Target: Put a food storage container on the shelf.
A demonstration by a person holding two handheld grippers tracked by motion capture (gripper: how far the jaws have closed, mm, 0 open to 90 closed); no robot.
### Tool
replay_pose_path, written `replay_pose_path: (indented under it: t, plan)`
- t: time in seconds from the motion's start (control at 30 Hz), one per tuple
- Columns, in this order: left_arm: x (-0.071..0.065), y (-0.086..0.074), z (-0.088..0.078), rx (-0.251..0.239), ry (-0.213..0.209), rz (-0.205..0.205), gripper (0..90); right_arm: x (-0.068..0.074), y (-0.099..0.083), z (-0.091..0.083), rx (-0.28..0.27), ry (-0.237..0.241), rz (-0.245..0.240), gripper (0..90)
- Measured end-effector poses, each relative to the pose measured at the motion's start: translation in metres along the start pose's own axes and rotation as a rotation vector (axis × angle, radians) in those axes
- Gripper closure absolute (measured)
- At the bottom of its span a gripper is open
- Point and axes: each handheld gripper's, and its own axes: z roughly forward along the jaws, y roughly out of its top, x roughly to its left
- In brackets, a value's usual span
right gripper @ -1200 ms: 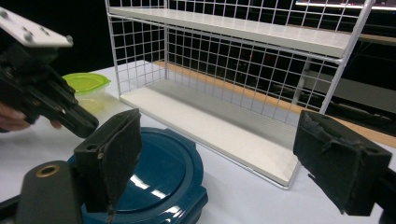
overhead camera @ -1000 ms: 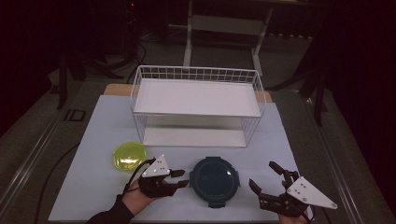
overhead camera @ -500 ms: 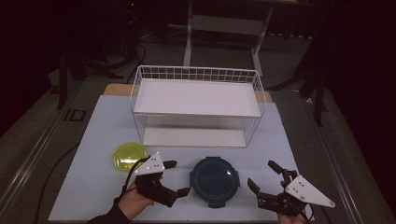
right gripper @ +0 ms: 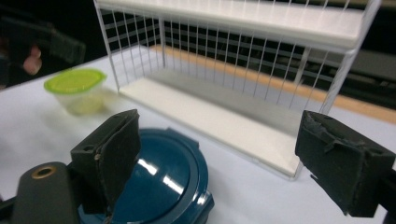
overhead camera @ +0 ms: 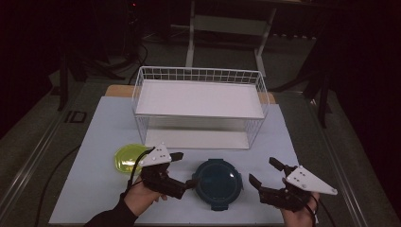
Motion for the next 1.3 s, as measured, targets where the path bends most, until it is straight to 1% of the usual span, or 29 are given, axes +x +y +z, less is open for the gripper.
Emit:
replay_pose_path:
  t: [0.03,0.07,0.1,0.13,0.17,0.2,0.23,0.27,0.3,0.33,0.4,0.43,0.47,0.5,0.57,0.6,0.67,0.73,0.77,0.8,0.87,0.93,1.03,1.07,1.1,1.13,1.23,1.27,1.3]
  plan:
    - [0.001,0.0,0.003,0.001,-0.002,-0.012,1.4,0.0,0.001,0.002,0.014,0.002,0.0,13.7]
    - [0.001,0.0,0.003,0.001,-0.002,-0.012,1.4,0.0,0.001,0.002,0.014,0.002,0.0,13.7]
    - [0.005,-0.001,0.008,0.02,-0.019,-0.043,1.4,-0.001,0.001,0.005,0.03,0.013,0.002,13.7]
    - [0.008,-0.003,0.012,0.038,-0.035,-0.081,1.4,-0.004,0.001,0.011,0.059,0.036,0.029,13.6]
    - [0.01,-0.004,0.015,0.049,-0.043,-0.108,1.2,-0.005,0.0,0.015,0.073,0.043,0.041,13.4]
    - [0.012,-0.006,0.018,0.066,-0.048,-0.121,1.2,-0.007,-0.001,0.018,0.089,0.067,0.064,12.8]
    - [0.013,-0.008,0.022,0.083,-0.035,-0.128,1.2,-0.009,-0.002,0.022,0.107,0.082,0.085,12.8]
    - [0.014,-0.01,0.025,0.096,-0.029,-0.133,1.3,-0.009,-0.004,0.026,0.129,0.075,0.099,12.9]
    - [0.015,-0.012,0.028,0.112,-0.03,-0.148,1.2,-0.01,-0.006,0.031,0.168,0.07,0.114,12.9]
    - [0.017,-0.015,0.03,0.118,-0.032,-0.166,1.3,-0.012,-0.008,0.035,0.204,0.08,0.136,12.3]
    - [0.019,-0.019,0.034,0.139,-0.031,-0.194,1.2,-0.013,-0.013,0.043,0.255,0.074,0.168,10.8]
    - [0.02,-0.021,0.036,0.145,-0.024,-0.209,1.2,-0.013,-0.015,0.046,0.278,0.083,0.189,10.5]
    - [0.022,-0.023,0.037,0.151,-0.031,-0.237,1.3,-0.014,-0.017,0.049,0.294,0.087,0.223,10.5]
    - [0.023,-0.025,0.039,0.153,-0.027,-0.264,1.3,-0.015,-0.019,0.051,0.308,0.088,0.253,10.5]
    - [0.026,-0.028,0.042,0.183,-0.011,-0.31,1.4,-0.017,-0.022,0.056,0.347,0.108,0.307,10.5]
    - [0.028,-0.029,0.043,0.2,0.003,-0.324,1.5,-0.018,-0.023,0.058,0.362,0.114,0.332,10.5]
    - [0.031,-0.032,0.045,0.227,0.009,-0.38,3.2,-0.022,-0.026,0.062,0.404,0.128,0.373,11.4]
    - [0.034,-0.034,0.046,0.248,0.005,-0.421,4.0,-0.025,-0.028,0.066,0.448,0.132,0.416,13.3]
    - [0.037,-0.036,0.046,0.261,-0.001,-0.456,4.4,-0.025,-0.029,0.068,0.461,0.137,0.429,13.8]
    - [0.038,-0.037,0.046,0.267,-0.005,-0.473,4.5,-0.027,-0.03,0.069,0.477,0.148,0.455,14.3]
    - [0.042,-0.04,0.047,0.282,-0.024,-0.517,6.2,-0.028,-0.032,0.072,0.512,0.168,0.479,15.1]
    - [0.044,-0.042,0.048,0.289,-0.036,-0.547,9.1,-0.031,-0.035,0.074,0.531,0.184,0.514,16.4]
    - [0.046,-0.046,0.049,0.291,-0.044,-0.575,14.3,-0.034,-0.039,0.076,0.553,0.211,0.562,17.8]
    - [0.046,-0.046,0.049,0.291,-0.044,-0.575,14.5,-0.034,-0.039,0.076,0.553,0.211,0.562,17.8]
    - [0.048,-0.048,0.048,0.29,-0.052,-0.6,14.5,-0.034,-0.04,0.076,0.558,0.214,0.566,17.9]
    - [0.05,-0.049,0.049,0.292,-0.053,-0.611,19.0,-0.036,-0.041,0.076,0.557,0.223,0.579,19.1]
    - [0.052,-0.054,0.05,0.294,-0.073,-0.645,23.6,-0.038,-0.043,0.076,0.56,0.248,0.615,20.2]
    - [0.052,-0.054,0.05,0.294,-0.073,-0.645,24.3,-0.038,-0.043,0.076,0.56,0.248,0.615,20.2]
    - [0.052,-0.057,0.052,0.299,-0.086,-0.66,24.5,-0.04,-0.045,0.076,0.566,0.265,0.648,20.8]
